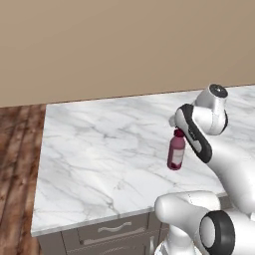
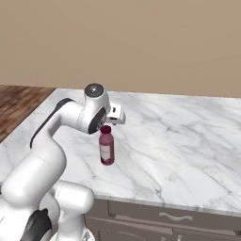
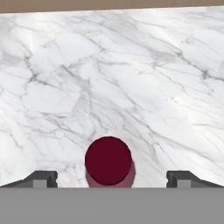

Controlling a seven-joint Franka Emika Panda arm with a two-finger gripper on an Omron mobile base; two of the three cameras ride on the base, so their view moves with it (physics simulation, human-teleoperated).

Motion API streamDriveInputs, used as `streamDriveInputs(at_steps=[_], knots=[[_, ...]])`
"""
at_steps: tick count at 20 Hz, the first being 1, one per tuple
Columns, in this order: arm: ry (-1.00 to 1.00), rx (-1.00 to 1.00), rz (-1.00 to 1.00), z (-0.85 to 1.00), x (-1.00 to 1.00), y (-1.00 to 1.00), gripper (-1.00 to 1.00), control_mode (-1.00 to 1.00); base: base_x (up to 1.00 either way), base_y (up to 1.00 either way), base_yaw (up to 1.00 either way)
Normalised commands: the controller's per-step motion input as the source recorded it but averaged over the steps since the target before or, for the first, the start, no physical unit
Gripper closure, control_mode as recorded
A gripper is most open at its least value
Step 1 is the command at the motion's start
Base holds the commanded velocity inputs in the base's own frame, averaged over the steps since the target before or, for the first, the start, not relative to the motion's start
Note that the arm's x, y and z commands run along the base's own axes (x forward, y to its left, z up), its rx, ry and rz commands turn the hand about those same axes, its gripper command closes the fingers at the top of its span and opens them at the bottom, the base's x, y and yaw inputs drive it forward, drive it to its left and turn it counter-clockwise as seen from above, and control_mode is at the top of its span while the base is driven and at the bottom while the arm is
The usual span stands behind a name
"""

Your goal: Move the drinks to the dining counter.

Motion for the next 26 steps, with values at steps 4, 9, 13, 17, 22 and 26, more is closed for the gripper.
streamDriveInputs(at_steps=[4,9,13,17,22,26], knots=[[-0.01,0.0,-0.05,0.9,-0.66,0.0,-1.0,-1.0,0.0,0.0,0.0],[-0.06,0.0,-0.02,0.86,-0.91,0.0,-1.0,-1.0,0.0,0.0,0.0],[-0.13,0.0,-0.01,0.63,-0.81,0.07,-1.0,-1.0,0.0,0.0,0.0],[-0.07,0.0,0.0,0.52,-0.74,0.19,-1.0,-1.0,0.0,0.0,0.0],[0.0,-0.14,-0.07,0.19,-0.48,0.47,-1.0,-1.0,0.0,0.0,0.0],[0.03,-0.17,-0.14,0.38,-0.48,0.35,-1.0,-1.0,0.0,0.0,0.0]])
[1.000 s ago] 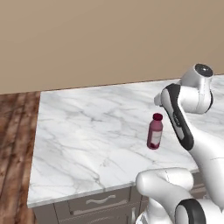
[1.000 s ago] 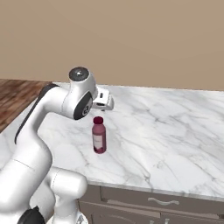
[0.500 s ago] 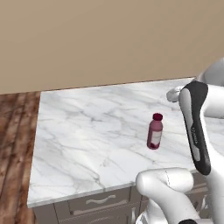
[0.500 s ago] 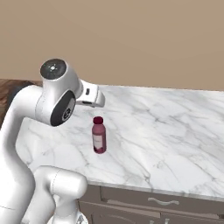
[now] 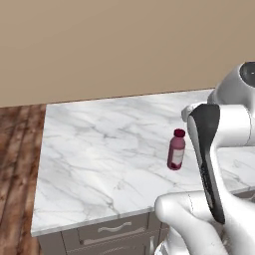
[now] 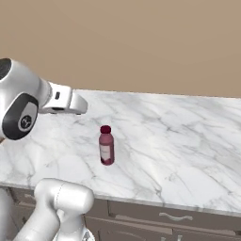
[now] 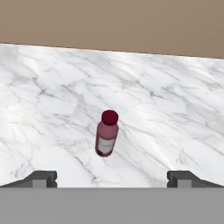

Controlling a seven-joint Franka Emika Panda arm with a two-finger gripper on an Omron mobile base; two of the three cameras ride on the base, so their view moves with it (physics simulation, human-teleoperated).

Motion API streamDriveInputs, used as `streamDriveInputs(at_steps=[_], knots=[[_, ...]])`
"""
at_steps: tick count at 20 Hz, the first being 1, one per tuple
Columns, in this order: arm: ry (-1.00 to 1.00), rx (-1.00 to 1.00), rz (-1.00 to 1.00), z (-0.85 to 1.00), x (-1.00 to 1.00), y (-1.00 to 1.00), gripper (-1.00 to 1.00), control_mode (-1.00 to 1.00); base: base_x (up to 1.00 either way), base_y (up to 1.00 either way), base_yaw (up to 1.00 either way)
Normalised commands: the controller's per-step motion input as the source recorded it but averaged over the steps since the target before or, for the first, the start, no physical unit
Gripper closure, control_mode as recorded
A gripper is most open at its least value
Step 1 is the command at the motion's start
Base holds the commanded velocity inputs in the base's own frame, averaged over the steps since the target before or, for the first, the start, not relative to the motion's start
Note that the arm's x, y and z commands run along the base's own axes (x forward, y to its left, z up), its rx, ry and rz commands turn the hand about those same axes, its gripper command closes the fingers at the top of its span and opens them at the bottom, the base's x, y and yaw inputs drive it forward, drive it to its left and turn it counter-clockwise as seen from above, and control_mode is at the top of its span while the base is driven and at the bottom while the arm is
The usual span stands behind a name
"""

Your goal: Move the drinks to the dining counter.

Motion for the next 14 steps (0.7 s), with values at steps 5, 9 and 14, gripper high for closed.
streamDriveInputs(at_steps=[5,9,14], knots=[[0.15,-0.08,-0.15,0.23,-0.53,0.18,-1.0,-1.0,0.0,0.0,0.0],[0.06,0.0,-0.07,0.0,-0.07,-0.02,-1.0,1.0,-0.02,-0.36,-0.47],[0.0,0.0,0.0,0.0,0.0,0.0,-1.0,1.0,0.01,-0.11,-0.88]])
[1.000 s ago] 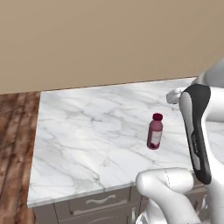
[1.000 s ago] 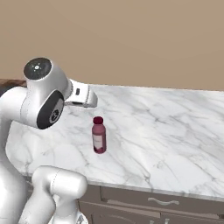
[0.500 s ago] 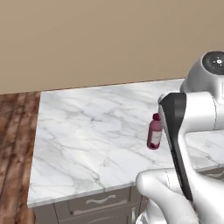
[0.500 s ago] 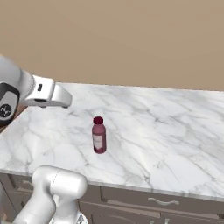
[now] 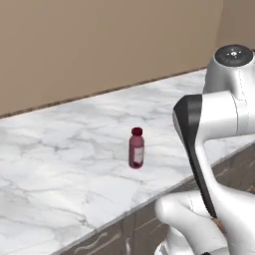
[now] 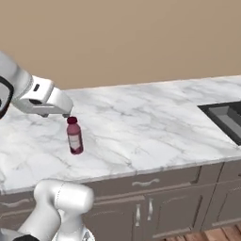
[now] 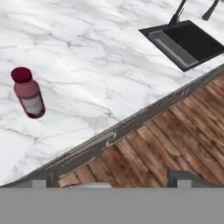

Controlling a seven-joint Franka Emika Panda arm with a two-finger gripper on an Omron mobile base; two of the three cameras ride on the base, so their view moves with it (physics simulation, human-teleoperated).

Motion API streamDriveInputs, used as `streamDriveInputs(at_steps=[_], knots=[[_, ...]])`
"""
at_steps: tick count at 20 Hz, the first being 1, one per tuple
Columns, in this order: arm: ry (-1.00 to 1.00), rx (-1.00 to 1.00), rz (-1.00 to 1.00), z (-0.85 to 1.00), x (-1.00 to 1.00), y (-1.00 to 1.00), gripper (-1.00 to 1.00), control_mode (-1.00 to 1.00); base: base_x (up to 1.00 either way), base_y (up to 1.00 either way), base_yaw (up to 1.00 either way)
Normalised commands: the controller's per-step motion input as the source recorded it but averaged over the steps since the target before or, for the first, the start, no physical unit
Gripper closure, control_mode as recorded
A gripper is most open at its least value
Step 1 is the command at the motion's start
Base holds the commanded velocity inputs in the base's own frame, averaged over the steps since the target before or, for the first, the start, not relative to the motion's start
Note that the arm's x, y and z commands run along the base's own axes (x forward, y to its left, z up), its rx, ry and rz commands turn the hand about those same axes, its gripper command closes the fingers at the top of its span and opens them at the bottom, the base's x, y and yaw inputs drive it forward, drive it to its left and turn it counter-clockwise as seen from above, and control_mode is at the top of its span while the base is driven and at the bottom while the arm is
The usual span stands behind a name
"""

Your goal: Move the drinks to the dining counter.

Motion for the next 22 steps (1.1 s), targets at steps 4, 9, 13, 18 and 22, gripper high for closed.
streamDriveInputs(at_steps=[4,9,13,18,22], knots=[[0.0,0.0,0.0,0.0,0.0,0.0,-1.0,1.0,0.01,-0.05,-0.88],[0.0,0.0,0.0,0.0,0.0,0.0,-1.0,1.0,0.0,0.0,-0.97],[0.0,0.0,0.0,0.0,0.0,0.0,-1.0,1.0,0.0,0.09,-1.0],[0.0,0.0,0.0,0.0,0.0,0.0,-1.0,1.0,0.0,0.06,-1.0],[0.0,0.0,0.0,0.0,0.0,0.0,-1.0,1.0,0.0,0.01,-1.0]])
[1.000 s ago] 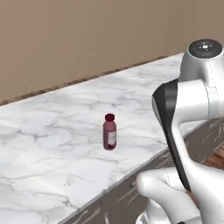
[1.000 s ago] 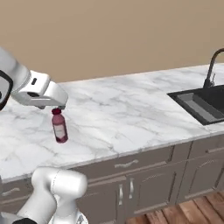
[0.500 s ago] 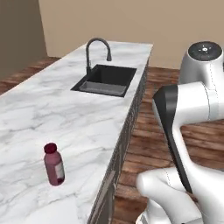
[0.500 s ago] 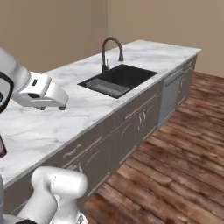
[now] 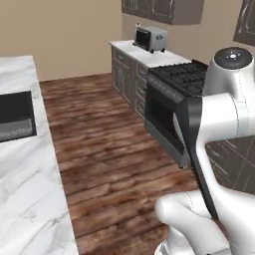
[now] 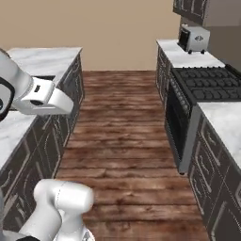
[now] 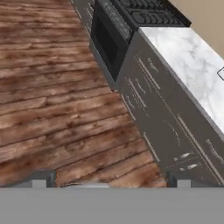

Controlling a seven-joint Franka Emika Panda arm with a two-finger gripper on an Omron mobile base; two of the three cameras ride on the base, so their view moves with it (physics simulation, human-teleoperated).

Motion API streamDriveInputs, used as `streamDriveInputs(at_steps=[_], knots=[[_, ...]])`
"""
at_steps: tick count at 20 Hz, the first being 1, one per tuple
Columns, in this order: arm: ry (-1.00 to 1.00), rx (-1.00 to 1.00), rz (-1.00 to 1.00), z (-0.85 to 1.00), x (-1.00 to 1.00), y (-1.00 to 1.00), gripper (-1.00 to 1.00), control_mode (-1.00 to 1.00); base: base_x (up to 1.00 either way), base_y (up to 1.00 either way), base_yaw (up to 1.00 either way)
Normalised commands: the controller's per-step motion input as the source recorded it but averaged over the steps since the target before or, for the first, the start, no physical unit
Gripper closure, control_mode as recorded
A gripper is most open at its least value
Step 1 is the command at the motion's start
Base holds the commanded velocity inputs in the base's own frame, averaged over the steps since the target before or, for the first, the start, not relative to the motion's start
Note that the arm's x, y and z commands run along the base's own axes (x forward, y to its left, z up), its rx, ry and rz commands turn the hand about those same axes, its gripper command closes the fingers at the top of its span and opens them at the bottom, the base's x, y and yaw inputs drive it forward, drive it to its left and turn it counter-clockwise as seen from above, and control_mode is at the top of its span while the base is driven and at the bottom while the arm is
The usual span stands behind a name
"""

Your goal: Move the drinks to the dining counter.

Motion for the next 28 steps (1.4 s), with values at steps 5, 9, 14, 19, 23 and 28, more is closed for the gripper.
streamDriveInputs(at_steps=[5,9,14,19,23,28], knots=[[0.0,0.0,0.0,0.0,0.0,0.0,-1.0,1.0,0.0,0.0,-1.0],[0.0,0.0,0.0,0.0,0.0,0.0,-1.0,1.0,0.0,0.0,-1.0],[0.0,0.0,0.0,0.0,0.0,0.0,-1.0,1.0,0.0,0.0,-0.99],[0.0,0.0,0.0,0.0,0.0,0.0,-1.0,1.0,0.02,0.02,-0.67],[0.0,0.0,0.0,0.0,0.0,0.0,-1.0,1.0,0.45,0.8,-0.33],[0.0,0.0,0.0,0.0,0.0,0.0,-1.0,1.0,0.94,0.99,-0.43]])
